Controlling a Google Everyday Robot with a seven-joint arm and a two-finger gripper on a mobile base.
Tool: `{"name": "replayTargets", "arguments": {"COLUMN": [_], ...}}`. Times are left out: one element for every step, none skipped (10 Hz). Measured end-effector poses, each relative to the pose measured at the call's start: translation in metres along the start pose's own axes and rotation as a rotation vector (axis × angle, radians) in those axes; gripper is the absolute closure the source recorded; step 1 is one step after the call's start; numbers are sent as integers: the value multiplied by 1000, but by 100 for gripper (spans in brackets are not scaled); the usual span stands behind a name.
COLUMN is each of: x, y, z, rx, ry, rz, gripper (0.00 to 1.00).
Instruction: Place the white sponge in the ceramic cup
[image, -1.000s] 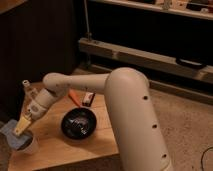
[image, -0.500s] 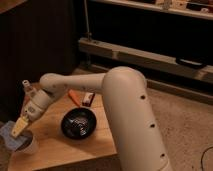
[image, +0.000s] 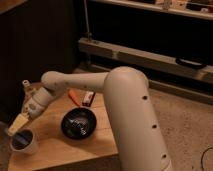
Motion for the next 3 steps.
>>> {"name": "replayTargets", "arguments": {"x": [-1, -2, -2], "y": [0, 0, -1], "z": [-1, -3, -5], "rx": [0, -1, -3], "ry": [-1, -2, -8], "rz": [1, 6, 16], "gripper": [20, 20, 20]}}
